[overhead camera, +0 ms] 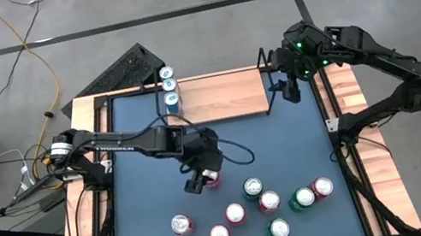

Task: Place canned beverage on shelf
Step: Put the top red soda can on the shelf

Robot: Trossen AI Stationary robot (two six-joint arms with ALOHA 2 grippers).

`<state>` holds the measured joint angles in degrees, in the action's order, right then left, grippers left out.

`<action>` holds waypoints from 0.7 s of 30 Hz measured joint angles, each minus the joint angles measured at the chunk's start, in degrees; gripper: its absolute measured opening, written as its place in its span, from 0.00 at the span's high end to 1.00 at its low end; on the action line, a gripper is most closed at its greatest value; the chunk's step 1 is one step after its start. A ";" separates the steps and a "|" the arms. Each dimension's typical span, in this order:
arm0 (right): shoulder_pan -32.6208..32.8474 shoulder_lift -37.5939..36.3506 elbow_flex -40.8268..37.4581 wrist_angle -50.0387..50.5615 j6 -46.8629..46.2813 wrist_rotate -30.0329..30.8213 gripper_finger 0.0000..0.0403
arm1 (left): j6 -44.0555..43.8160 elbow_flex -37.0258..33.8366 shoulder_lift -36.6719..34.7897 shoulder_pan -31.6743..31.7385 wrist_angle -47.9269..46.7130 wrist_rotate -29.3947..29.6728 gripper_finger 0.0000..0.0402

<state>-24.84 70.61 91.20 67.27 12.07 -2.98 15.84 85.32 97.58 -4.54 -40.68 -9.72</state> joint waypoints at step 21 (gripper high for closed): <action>0.00 0.00 0.00 0.16 1.98 -0.15 0.34 | 5.50 0.00 0.02 2.47 -5.31 -3.05 0.25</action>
<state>-24.84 70.61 91.20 67.44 14.04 -3.14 21.34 85.32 97.60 -2.07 -45.99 -12.76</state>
